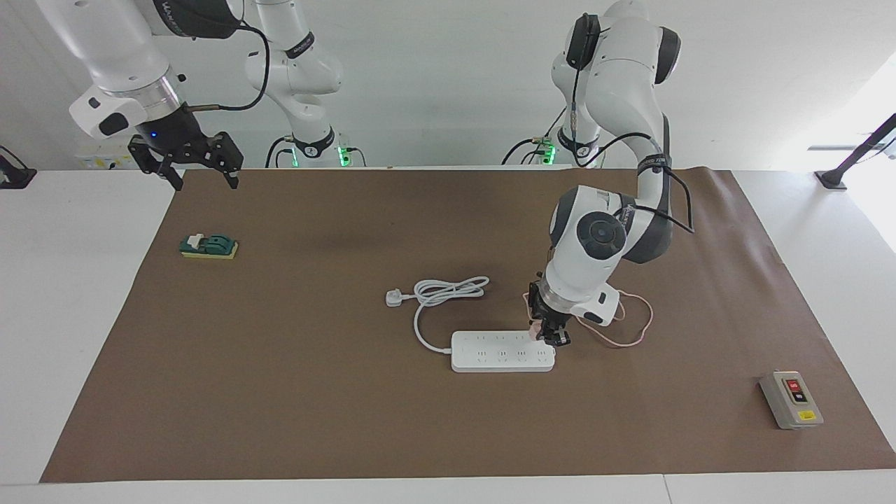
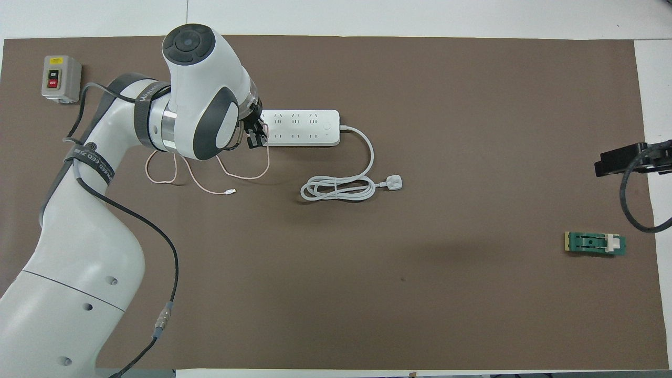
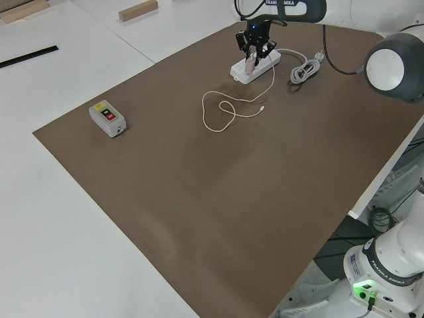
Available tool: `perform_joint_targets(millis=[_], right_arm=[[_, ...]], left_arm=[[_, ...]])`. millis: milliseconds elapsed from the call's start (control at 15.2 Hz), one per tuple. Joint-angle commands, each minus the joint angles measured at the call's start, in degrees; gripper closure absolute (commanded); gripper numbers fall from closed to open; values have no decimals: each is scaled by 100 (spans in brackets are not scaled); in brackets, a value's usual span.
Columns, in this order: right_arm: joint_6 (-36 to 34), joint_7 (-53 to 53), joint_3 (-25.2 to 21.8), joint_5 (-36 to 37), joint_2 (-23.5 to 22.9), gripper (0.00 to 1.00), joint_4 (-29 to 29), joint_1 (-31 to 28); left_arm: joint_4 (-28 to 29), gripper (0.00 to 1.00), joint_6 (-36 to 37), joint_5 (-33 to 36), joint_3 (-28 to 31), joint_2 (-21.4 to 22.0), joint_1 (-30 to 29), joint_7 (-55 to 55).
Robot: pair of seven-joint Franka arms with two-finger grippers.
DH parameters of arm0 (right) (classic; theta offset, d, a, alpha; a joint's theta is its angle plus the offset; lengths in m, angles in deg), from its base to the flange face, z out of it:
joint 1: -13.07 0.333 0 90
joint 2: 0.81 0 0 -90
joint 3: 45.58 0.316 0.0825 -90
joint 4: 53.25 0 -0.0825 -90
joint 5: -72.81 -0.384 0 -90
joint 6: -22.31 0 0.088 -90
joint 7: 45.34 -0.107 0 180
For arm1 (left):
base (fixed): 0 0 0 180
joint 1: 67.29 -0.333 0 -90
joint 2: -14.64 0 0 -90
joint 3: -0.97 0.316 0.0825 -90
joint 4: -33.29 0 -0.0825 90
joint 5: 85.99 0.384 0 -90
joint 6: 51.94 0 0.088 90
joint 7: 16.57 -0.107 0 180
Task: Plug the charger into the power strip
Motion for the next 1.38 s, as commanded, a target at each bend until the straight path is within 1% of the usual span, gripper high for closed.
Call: perform_joint_targets(millis=[0, 132, 593, 790, 988, 1119, 1317], right_arm=[[-47, -63, 40, -97, 116, 0, 118, -71], [-47, -63, 40, -97, 116, 0, 118, -71], [-55, -63, 49, -97, 116, 0, 118, -71], [-55, -63, 40, -97, 116, 0, 109, -79], [-55, -63, 40, -97, 116, 0, 110, -79], [-47, -63, 40, -97, 116, 0, 110, -79], [-55, -63, 40, -97, 116, 0, 109, -71]], left_arm=[[341, 100, -253, 53, 10, -10, -26, -438], [341, 100, -253, 53, 10, -45, -26, -710], [349, 100, -261, 53, 10, -89, -26, -738], [446, 100, -331, 53, 10, -98, -26, -843], [622, 100, -569, 53, 19, -98, -26, -861], [622, 100, -587, 53, 19, -98, -26, -861], [604, 100, -631, 79, 19, -229, -26, -887]])
